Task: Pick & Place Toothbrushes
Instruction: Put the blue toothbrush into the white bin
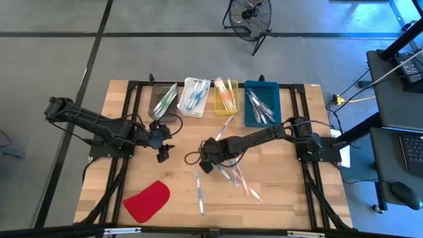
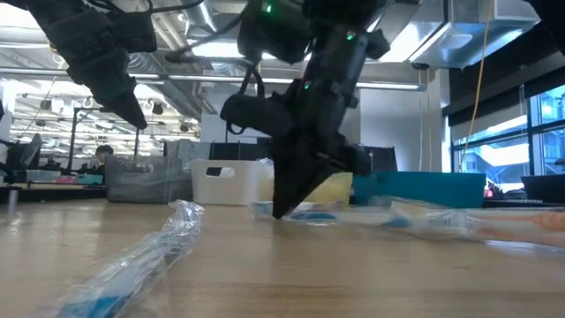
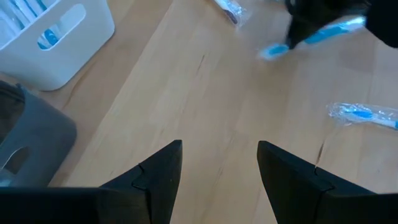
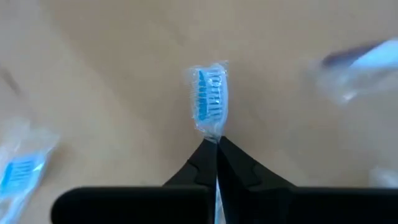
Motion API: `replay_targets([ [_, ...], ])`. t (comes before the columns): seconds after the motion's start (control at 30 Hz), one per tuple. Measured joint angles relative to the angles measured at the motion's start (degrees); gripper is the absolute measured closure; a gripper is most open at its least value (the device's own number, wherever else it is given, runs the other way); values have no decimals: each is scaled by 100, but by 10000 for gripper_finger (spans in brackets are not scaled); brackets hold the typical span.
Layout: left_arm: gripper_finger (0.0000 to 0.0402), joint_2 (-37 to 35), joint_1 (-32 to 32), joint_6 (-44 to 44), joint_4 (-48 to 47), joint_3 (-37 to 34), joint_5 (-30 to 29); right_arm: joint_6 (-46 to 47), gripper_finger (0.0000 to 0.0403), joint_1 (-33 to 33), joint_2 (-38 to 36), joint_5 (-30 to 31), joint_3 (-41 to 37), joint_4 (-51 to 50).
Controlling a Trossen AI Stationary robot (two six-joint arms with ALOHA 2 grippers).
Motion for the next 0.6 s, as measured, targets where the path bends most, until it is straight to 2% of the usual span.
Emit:
replay_targets([
  [0.6,197,0,-4,80,-82,0,-149,-1378,401,-311,-940,-110,-11,196],
])
